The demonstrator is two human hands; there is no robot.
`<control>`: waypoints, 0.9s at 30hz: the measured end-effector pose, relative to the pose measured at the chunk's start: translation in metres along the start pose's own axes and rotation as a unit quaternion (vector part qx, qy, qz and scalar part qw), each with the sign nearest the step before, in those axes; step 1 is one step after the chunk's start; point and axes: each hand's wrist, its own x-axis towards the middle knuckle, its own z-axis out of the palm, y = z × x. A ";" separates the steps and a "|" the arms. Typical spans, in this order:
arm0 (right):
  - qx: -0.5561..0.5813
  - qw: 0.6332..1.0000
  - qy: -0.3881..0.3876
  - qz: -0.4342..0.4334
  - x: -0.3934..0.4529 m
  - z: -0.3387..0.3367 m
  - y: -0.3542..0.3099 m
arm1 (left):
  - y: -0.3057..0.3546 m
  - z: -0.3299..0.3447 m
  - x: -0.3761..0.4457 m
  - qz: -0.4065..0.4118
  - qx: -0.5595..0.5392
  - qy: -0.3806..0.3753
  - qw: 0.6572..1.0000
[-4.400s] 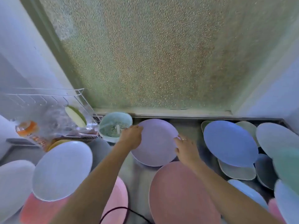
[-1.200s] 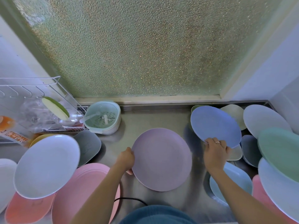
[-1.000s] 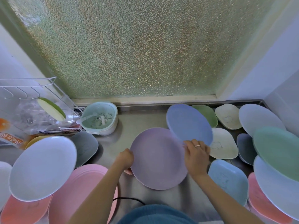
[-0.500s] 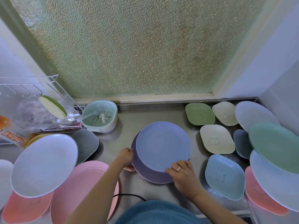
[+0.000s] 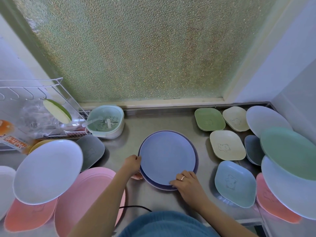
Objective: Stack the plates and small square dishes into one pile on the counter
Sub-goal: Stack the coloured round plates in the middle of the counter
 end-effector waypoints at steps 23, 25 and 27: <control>0.004 0.999 -0.036 0.006 0.005 -0.008 0.000 | -0.007 0.002 -0.005 0.063 0.128 0.019 0.990; 0.003 0.999 -0.037 0.012 0.005 -0.009 0.000 | -0.007 0.001 -0.003 0.049 0.098 0.004 0.994; 0.006 0.999 -0.043 0.013 0.005 -0.009 0.001 | -0.007 0.000 -0.005 0.037 0.083 -0.007 0.996</control>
